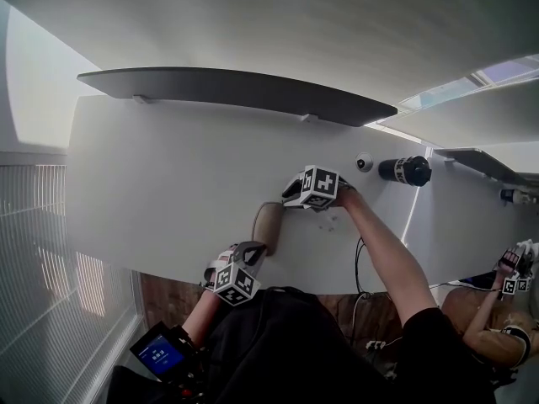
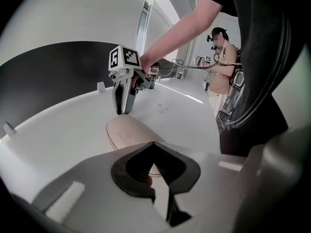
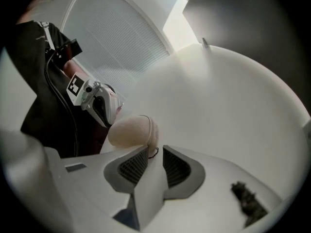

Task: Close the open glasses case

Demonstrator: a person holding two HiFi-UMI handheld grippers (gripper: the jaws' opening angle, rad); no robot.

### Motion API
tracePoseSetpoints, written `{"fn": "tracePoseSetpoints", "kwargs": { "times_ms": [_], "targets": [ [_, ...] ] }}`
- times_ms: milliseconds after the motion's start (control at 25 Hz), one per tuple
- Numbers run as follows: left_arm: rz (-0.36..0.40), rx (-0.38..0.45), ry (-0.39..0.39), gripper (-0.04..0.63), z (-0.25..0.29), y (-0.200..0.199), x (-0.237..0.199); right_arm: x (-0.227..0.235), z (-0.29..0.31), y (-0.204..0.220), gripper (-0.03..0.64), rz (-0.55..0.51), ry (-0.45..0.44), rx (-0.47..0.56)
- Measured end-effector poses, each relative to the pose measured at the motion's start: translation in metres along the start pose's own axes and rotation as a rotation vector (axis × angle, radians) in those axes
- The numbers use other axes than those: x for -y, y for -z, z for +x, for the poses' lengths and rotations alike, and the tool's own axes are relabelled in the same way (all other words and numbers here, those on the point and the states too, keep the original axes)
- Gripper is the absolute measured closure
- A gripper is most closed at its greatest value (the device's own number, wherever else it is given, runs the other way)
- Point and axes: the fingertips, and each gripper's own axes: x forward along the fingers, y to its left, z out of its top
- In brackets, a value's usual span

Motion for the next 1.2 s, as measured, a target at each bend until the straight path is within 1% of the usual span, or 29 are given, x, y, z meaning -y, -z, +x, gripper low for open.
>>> {"fn": "tracePoseSetpoints", "kwargs": {
  "times_ms": [280,520,640,720,840,880,960,1000,1040,1160,1200],
  "targets": [
    [0.05,-0.023,0.0,0.586,0.001,-0.001,0.002,0.0,0.01,0.01,0.517,-0.163,-0.043,-0.192],
    [0.061,-0.022,0.0,0.586,0.0,0.0,0.002,-0.004,0.016,0.011,0.541,-0.319,-0.092,-0.268],
    [0.07,-0.028,0.009,0.586,-0.001,-0.001,0.002,-0.005,0.02,0.011,0.567,-0.432,-0.107,-0.315],
    [0.069,-0.031,0.013,0.586,-0.001,-0.001,0.002,-0.005,0.022,0.011,0.597,-0.478,-0.116,-0.339],
    [0.073,-0.042,0.018,0.586,0.0,0.0,0.002,-0.004,0.022,0.01,0.601,-0.47,-0.103,-0.31],
    [0.084,-0.057,0.019,0.586,0.0,-0.001,0.003,-0.004,0.021,0.008,0.603,-0.455,-0.088,-0.284],
    [0.134,-0.097,0.018,0.586,-0.002,-0.005,0.003,-0.004,0.017,0.003,0.606,-0.425,-0.05,-0.228],
    [0.162,-0.107,0.007,0.586,-0.003,-0.011,0.001,-0.004,0.016,0.003,0.606,-0.418,-0.033,-0.21],
    [0.18,-0.1,-0.012,0.588,-0.005,-0.021,-0.004,-0.005,0.015,0.003,0.606,-0.414,-0.021,-0.201],
    [0.176,-0.044,-0.081,0.588,-0.01,-0.061,-0.026,-0.005,0.016,0.006,0.607,-0.397,0.002,-0.196],
    [0.182,-0.051,-0.102,0.588,-0.008,-0.07,-0.034,-0.005,0.016,0.006,0.607,-0.387,0.009,-0.19]
  ]
}}
